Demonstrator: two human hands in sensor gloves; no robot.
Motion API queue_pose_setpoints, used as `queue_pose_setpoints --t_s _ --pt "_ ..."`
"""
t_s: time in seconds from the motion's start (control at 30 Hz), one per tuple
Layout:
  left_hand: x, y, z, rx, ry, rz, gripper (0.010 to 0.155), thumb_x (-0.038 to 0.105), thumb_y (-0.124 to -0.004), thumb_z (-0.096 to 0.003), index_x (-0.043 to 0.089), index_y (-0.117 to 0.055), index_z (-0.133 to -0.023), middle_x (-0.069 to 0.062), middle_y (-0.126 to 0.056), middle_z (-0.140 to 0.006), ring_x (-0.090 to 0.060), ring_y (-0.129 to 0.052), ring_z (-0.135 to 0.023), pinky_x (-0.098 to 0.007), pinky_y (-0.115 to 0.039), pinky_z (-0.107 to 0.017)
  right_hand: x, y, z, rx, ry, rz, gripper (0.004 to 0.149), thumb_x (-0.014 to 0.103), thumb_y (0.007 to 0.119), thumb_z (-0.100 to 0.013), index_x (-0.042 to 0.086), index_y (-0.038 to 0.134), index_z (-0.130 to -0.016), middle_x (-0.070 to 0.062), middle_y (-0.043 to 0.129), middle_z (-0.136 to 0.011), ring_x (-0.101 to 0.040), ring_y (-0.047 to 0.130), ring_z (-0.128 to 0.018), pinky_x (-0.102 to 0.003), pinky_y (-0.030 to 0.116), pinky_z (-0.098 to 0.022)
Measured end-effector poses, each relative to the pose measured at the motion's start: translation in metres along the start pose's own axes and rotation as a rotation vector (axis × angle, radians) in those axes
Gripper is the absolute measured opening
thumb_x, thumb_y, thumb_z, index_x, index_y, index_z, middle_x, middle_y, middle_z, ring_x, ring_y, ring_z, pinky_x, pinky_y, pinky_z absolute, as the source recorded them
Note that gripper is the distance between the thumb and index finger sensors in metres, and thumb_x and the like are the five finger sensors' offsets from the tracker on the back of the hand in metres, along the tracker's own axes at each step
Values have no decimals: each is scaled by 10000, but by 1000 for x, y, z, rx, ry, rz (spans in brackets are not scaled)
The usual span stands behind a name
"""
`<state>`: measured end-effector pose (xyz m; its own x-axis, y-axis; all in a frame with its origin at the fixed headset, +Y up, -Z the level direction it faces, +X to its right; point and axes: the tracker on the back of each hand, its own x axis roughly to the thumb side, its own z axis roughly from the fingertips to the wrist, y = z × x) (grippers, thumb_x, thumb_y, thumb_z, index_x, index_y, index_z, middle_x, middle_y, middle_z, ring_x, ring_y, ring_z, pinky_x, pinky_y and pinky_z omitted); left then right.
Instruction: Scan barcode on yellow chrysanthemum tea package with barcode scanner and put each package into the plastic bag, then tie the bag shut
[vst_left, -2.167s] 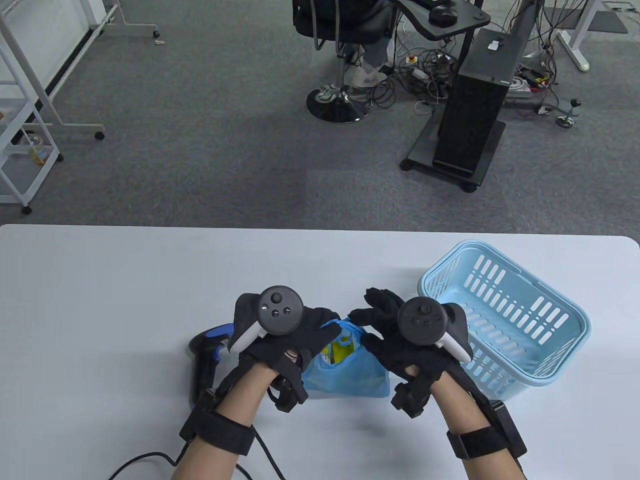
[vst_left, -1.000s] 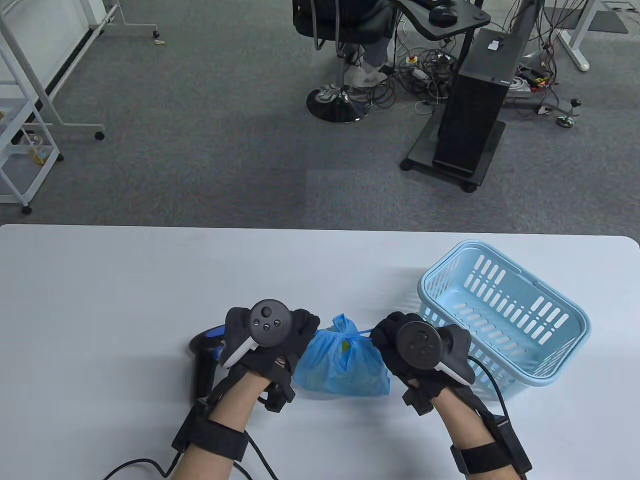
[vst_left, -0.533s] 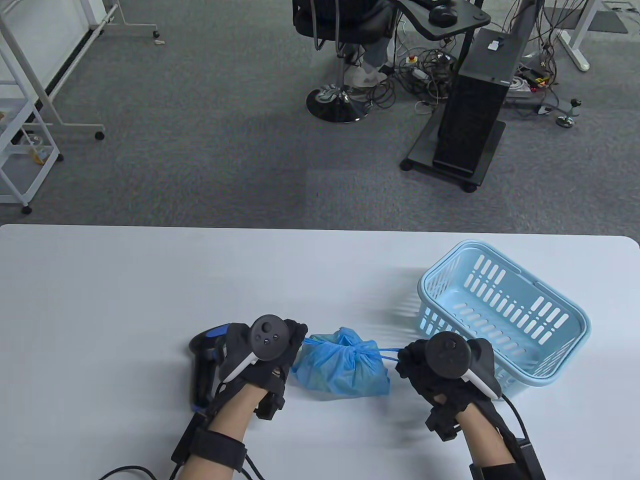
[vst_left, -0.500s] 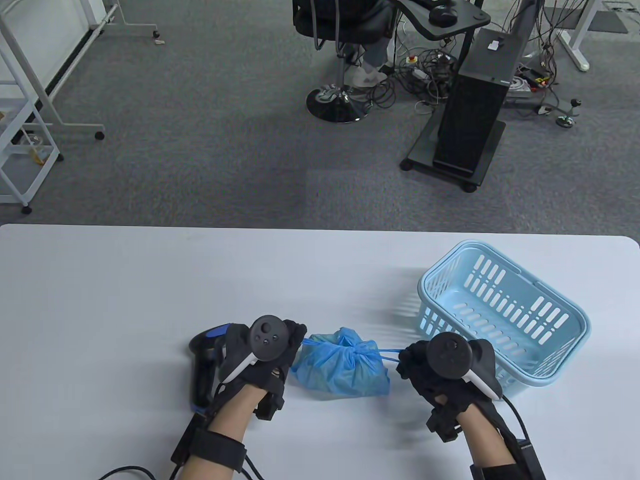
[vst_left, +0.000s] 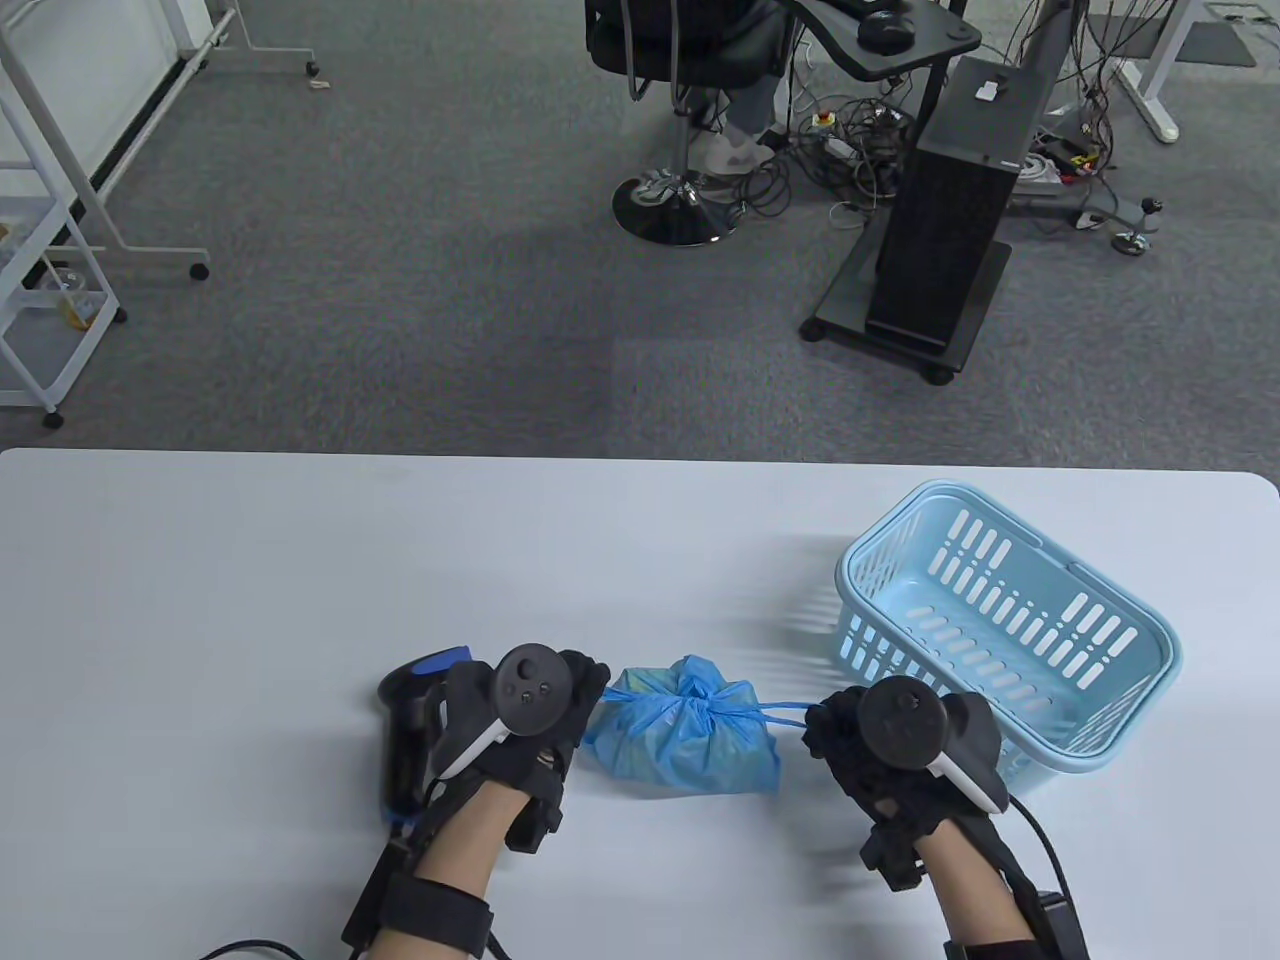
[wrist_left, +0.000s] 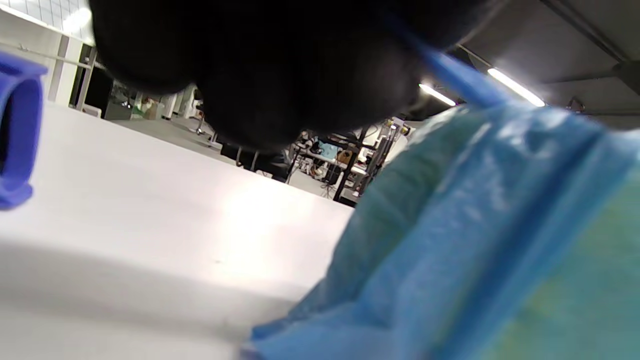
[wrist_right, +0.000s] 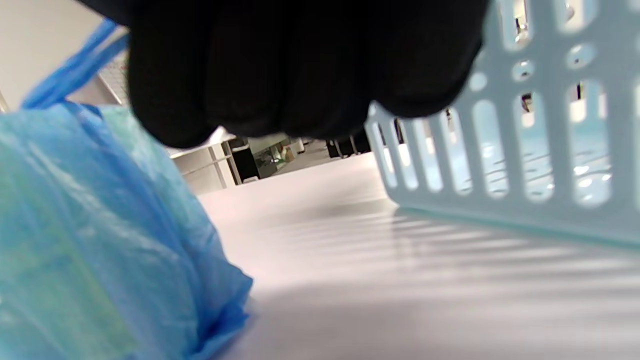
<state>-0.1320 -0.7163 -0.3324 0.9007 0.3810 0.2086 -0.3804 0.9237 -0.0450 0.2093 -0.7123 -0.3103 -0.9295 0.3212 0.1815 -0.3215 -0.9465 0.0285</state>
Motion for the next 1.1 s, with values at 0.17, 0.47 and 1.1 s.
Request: queue_pose_setpoints --t_s 0.17,0.47,1.1 --pt "7 13 16 -12 -67 -46 850 686 -650 -462 242 -466 -1163 -190 -642 -1116 -471 -613 -1051 -642 -613 -653 4 -2 17 -35 -30 39 808 620 622 -357 149 647 -1014 -129 683 -989 -331 789 -860 -519 732 -591" --pt "-10 21 49 -30 -39 -206 987 789 -655 -422 294 -297 -1197 -193 -184 -1242 -531 -121 -1126 -789 -200 -675 1 1 40 14 -43 167 1011 721 626 -299 138 448 -1106 -155 506 -1096 -388 608 -1005 -615 617 -670" --pt "-36 -17 74 -233 39 -432 1042 877 -593 -401 349 -135 -1174 -315 -83 -1172 -650 -78 -1033 -830 -133 -569 0 44 38 352 41 382 1091 791 563 -281 227 90 -1085 -127 58 -1121 -423 84 -1045 -766 274 -679"
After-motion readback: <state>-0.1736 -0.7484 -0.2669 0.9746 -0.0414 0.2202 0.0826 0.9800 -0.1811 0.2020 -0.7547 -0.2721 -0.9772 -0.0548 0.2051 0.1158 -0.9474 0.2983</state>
